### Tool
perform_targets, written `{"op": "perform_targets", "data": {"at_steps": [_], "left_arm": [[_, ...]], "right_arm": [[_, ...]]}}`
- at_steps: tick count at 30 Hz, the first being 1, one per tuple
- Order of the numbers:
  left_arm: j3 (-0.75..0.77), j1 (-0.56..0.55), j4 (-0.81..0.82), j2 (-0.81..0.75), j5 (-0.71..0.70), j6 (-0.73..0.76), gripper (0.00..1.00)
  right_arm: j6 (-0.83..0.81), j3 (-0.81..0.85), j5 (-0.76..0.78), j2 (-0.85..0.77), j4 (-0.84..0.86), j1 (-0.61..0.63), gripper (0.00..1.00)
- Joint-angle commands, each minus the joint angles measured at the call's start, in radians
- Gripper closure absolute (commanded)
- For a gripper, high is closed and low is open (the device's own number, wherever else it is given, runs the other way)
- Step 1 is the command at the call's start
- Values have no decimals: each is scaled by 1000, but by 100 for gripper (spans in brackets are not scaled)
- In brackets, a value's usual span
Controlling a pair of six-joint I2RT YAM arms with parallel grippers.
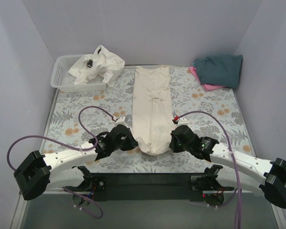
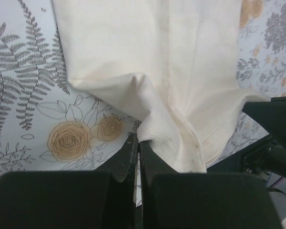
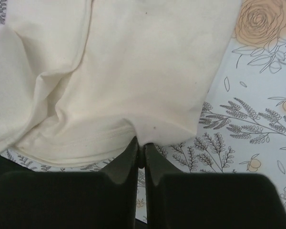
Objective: Fold and stack the t-shirts
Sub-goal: Fold the tshirt
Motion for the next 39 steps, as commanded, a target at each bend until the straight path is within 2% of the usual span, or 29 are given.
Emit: {"op": "perform_targets", "data": {"at_steps": [1, 6, 13, 16, 21, 27, 39], "left_arm": [[47, 57, 60, -13, 42, 64, 100], [68, 126, 137, 7, 115, 92, 100], [154, 272, 189, 184, 188, 176, 100], [206, 344, 219, 269, 234, 201, 100], [297, 399, 241, 395, 290, 233, 100], [384, 464, 244, 536, 321, 247, 100], [584, 522, 281, 712, 336, 293, 100]], "right_arm": [[-100, 96, 70, 62, 55, -30, 99], [-189, 171, 25, 165, 118, -107, 99], [-314, 285, -74, 367, 209, -274, 99], [-357, 365, -107, 473, 225, -322, 99], [-399, 490, -134, 640, 227, -363, 99], [-433, 587, -153, 725, 225, -417, 99], [-489, 740, -222, 851, 218, -517, 99]]}}
